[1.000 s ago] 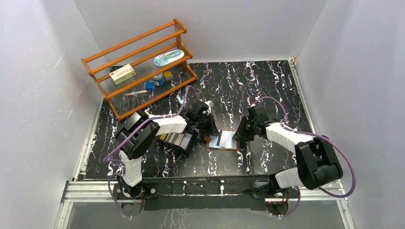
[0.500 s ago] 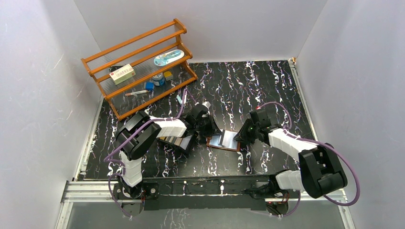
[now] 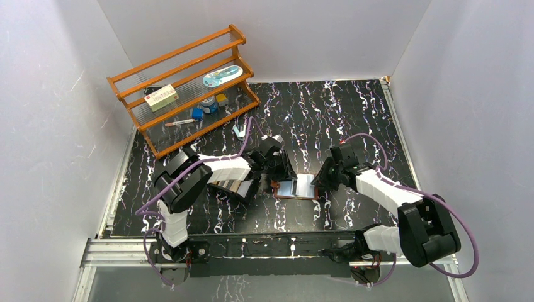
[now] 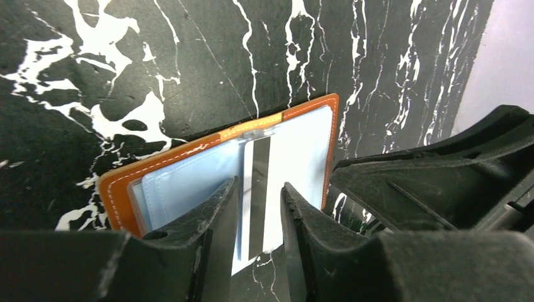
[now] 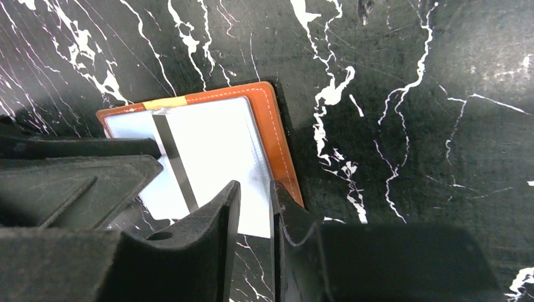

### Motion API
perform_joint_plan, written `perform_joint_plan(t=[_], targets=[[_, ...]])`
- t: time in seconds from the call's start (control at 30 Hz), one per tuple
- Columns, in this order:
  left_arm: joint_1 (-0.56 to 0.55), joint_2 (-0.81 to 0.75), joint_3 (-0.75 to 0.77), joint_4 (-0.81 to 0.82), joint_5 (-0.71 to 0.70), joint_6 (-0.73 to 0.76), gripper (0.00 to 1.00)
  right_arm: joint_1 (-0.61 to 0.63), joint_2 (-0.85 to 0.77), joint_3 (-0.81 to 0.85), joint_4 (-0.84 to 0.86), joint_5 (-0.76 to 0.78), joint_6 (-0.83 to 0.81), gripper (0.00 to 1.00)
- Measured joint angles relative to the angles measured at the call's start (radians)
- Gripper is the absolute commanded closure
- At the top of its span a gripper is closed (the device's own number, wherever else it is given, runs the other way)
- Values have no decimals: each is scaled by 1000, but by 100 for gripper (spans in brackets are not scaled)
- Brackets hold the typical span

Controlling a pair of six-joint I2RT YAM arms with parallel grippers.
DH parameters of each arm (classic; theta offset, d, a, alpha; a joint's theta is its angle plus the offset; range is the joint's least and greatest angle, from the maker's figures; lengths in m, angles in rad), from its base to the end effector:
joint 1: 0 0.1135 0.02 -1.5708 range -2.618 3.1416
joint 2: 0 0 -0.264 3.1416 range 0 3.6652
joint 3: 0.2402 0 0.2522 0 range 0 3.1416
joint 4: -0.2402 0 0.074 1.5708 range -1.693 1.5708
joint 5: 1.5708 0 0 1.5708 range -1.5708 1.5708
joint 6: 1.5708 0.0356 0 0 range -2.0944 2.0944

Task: Put the credit cards into the card holder
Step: Insert the credit card into the card holder.

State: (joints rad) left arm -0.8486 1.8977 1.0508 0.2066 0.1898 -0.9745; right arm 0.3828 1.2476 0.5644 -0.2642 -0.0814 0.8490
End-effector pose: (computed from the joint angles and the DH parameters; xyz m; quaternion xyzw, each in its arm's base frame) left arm 0.2589 -0.3041 0.1546 -0.0135 0.8906 -0.4049 0.2066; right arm 0.2103 0.0878 0.1668 0.2075 0.9282 0.2086 0.2277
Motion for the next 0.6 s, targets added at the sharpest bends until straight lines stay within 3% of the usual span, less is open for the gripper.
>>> perform_joint_plan(t=[0.33, 0.6], targets=[[0, -9, 29, -78, -11, 36, 69, 0, -31, 2, -78, -14, -72, 68], [-21, -6, 38, -89, 8, 35, 69, 0, -28, -33, -37, -47, -59, 69]])
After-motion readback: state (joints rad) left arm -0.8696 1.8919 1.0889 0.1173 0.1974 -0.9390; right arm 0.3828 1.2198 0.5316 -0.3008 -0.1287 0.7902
